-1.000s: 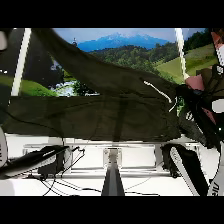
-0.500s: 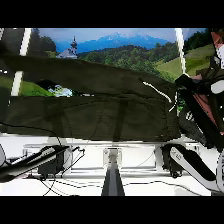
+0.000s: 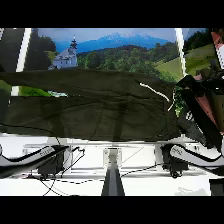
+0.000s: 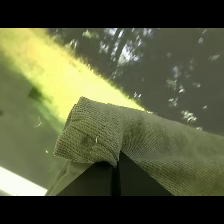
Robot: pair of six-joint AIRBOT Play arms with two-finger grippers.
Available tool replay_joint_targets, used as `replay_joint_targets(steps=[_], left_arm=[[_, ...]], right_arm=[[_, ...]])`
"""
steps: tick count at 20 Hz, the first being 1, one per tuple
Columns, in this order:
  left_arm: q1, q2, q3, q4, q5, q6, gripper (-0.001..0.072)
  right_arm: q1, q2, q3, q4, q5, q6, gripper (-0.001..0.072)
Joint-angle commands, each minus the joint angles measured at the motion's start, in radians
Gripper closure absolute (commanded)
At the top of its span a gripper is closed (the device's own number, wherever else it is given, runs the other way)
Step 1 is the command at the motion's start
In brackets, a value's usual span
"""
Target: Fold the clothes and pants, and hang the long-sleeved shirts on hangers.
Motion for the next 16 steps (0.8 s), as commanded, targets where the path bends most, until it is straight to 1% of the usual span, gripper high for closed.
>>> replay_joint_targets(steps=[1, 3, 9, 10, 11, 13, 16], left_arm=[[0.018, -0.028, -0.003, 0.003, -0.026, 0.01, 0.0684], [0.014, -0.037, -0.003, -0.005, -0.026, 0.01, 0.0684], [0.015, -0.039, -0.003, -0.005, -0.027, 0.01, 0.0684], [0.015, -0.039, -0.003, -0.005, -0.026, 0.01, 0.0684], [0.015, -0.039, -0.003, -0.005, -0.027, 0.01, 0.0684], [0.015, -0.04, -0.003, -0.005, -0.026, 0.01, 0.0683], [0.015, -0.041, -0.003, -0.005, -0.026, 0.01, 0.0683]], right_arm=[[0.01, -0.086, 0.008, 0.085, -0.015, -0.04, 0.0108], [0.045, -0.12, 0.009, 0.103, -0.108, -0.035, 0.0108], [0.09, -0.22, 0.011, 0.102, -0.282, 0.009, 0.0111], [0.091, -0.226, 0.011, 0.102, -0.309, 0.009, 0.0116], [0.092, -0.227, 0.011, 0.101, -0.331, 0.008, 0.0159], [0.092, -0.228, 0.011, 0.104, -0.347, 0.008, 0.0195], [0.092, -0.229, 0.019, 0.1, -0.342, 0.004, 0.0194]])
